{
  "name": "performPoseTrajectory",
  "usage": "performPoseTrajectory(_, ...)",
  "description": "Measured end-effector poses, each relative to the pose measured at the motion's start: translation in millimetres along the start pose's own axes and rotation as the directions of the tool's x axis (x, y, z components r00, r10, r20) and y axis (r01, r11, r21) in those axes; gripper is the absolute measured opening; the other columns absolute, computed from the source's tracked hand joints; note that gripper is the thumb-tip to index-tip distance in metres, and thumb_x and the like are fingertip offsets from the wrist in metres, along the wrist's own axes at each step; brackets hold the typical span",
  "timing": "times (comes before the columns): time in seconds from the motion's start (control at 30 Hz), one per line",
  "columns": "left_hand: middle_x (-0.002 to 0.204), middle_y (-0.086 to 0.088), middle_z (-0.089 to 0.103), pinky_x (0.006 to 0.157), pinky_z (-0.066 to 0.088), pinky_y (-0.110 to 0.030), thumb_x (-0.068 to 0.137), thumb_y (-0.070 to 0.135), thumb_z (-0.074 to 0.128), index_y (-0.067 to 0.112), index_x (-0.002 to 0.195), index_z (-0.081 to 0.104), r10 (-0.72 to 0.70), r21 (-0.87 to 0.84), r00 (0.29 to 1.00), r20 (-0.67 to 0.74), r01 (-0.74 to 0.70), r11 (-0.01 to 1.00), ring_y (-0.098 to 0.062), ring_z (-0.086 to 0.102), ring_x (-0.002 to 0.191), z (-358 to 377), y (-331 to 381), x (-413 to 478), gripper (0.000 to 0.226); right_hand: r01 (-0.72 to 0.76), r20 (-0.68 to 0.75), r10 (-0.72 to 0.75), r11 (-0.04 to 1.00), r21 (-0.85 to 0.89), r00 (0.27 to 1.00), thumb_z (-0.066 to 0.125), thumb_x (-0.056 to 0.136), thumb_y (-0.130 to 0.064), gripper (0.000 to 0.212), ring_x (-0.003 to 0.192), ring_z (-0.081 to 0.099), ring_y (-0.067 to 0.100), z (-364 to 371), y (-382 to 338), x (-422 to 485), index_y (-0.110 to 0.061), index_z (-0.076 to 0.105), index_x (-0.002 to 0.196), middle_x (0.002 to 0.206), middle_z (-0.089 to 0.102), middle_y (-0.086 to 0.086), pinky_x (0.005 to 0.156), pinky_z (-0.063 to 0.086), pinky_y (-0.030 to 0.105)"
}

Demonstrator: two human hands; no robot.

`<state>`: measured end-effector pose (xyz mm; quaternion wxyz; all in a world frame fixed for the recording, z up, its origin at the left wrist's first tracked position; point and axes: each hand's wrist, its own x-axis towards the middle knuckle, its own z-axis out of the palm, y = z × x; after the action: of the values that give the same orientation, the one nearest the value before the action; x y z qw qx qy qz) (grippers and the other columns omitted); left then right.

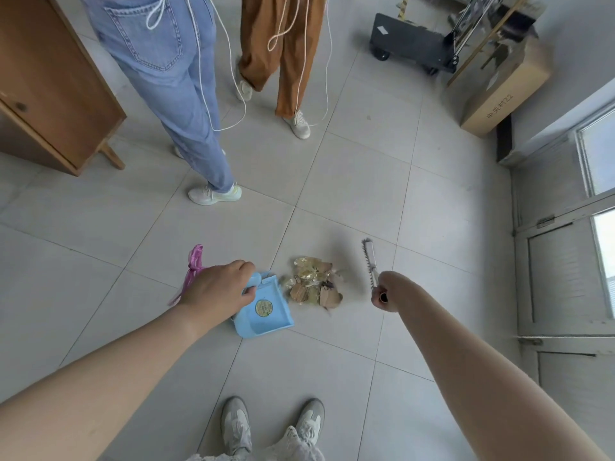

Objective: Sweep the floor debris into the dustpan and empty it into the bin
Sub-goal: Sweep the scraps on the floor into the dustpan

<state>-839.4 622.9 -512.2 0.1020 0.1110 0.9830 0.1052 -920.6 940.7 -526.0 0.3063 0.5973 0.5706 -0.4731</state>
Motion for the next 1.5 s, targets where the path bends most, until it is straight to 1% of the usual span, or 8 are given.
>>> performPoseTrajectory(0.13,0.094,0.001,0.06,0.055,0.044,-0.033,0.091,0.036,0.049,0.015,0.098,0.051,-0.027,0.004,0.999,0.026,0.027,1.0,-0.025,0.061,0.072,1.5,8.1,7.3,0.022,0.01,-0.093,-0.024,0.989,-0.144,0.995,0.028,0.09,-0.003,0.035,0.033,0.024,0.012,21.8,-1.0,19.8,-0.014,0.03,0.057,0.024,0.027,-0.001,0.039,0.031,0.011)
performPoseTrajectory(0.23,0.096,0.0,0.059,0.062,0.048,-0.036,0.094,0.037,0.048,0.014,0.099,0.05,-0.057,-0.051,0.997,0.056,0.06,0.997,-0.027,0.061,0.08,2.6,13.4,10.9,0.024,-0.055,-0.149,0.013,0.957,-0.285,0.989,0.021,0.067,0.003,0.022,0.041,0.016,0.012,42.1,7.2,27.4,-0.016,0.026,0.057,0.029,0.025,-0.001,0.041,0.031,0.012)
performPoseTrajectory(0.4,0.104,-0.001,0.06,0.071,0.05,-0.038,0.095,0.038,0.046,0.014,0.106,0.052,-0.071,-0.085,0.994,0.086,0.078,0.993,-0.027,0.061,0.089,7.7,24.7,11.4,0.027,-0.066,-0.079,0.038,0.917,-0.394,0.996,0.021,0.065,-0.001,0.018,0.024,0.022,0.005,67.9,32.1,34.2,-0.016,0.026,0.059,0.04,0.026,0.0,0.038,0.032,0.012)
performPoseTrajectory(0.53,0.102,-0.001,0.061,0.07,0.051,-0.038,0.094,0.037,0.048,0.015,0.107,0.053,-0.067,-0.112,0.995,0.067,0.075,0.991,-0.027,0.062,0.085,12.0,32.3,10.4,0.026,0.028,0.0,-0.033,0.861,-0.508,0.999,0.03,0.097,-0.018,0.034,0.036,0.028,0.009,62.2,47.1,38.2,-0.014,0.029,0.063,0.052,0.03,0.002,0.033,0.033,0.013)
performPoseTrajectory(0.87,0.105,-0.003,0.061,0.066,0.047,-0.035,0.094,0.034,0.05,0.013,0.106,0.053,-0.098,-0.139,0.995,0.036,0.102,0.985,-0.028,0.062,0.085,17.4,50.8,-0.4,0.024,0.086,0.117,0.013,0.597,-0.798,0.993,0.022,0.085,-0.013,0.015,0.02,0.034,0.01,27.0,85.0,20.3,-0.014,0.035,0.079,0.057,0.038,0.003,0.035,0.03,0.009)
performPoseTrajectory(1.0,0.103,-0.005,0.062,0.063,0.046,-0.034,0.094,0.033,0.05,0.012,0.102,0.054,-0.109,-0.157,0.994,0.013,0.11,0.981,-0.028,0.062,0.082,19.1,54.8,-8.7,0.023,0.102,0.131,0.013,0.56,-0.822,0.991,0.021,0.083,-0.011,0.017,0.022,0.029,0.01,12.9,89.5,5.2,-0.014,0.035,0.073,0.037,0.037,0.001,0.036,0.026,0.009)
performPoseTrajectory(1.27,0.103,-0.005,0.065,0.059,0.042,-0.028,0.094,0.036,0.053,0.013,0.104,0.056,-0.115,-0.161,0.992,-0.046,0.106,0.981,-0.026,0.065,0.083,26.5,70.6,-35.2,0.025,0.099,0.004,-0.156,0.607,-0.788,0.988,0.024,0.089,-0.004,0.034,0.019,0.017,0.008,-36.6,45.1,-21.4,-0.015,0.029,0.057,0.028,0.024,0.001,0.036,0.015,0.005)
performPoseTrajectory(1.5,0.102,-0.005,0.065,0.057,0.036,-0.027,0.093,0.036,0.053,0.014,0.102,0.055,-0.172,-0.112,0.983,-0.064,0.164,0.98,-0.027,0.065,0.084,37.7,100.2,-60.2,0.024,0.114,-0.099,-0.218,0.784,-0.61,0.971,0.018,0.05,0.0,0.018,0.016,0.007,0.005,-51.9,56.6,-4.6,-0.017,0.018,0.054,0.024,0.016,-0.003,0.043,0.012,0.003)
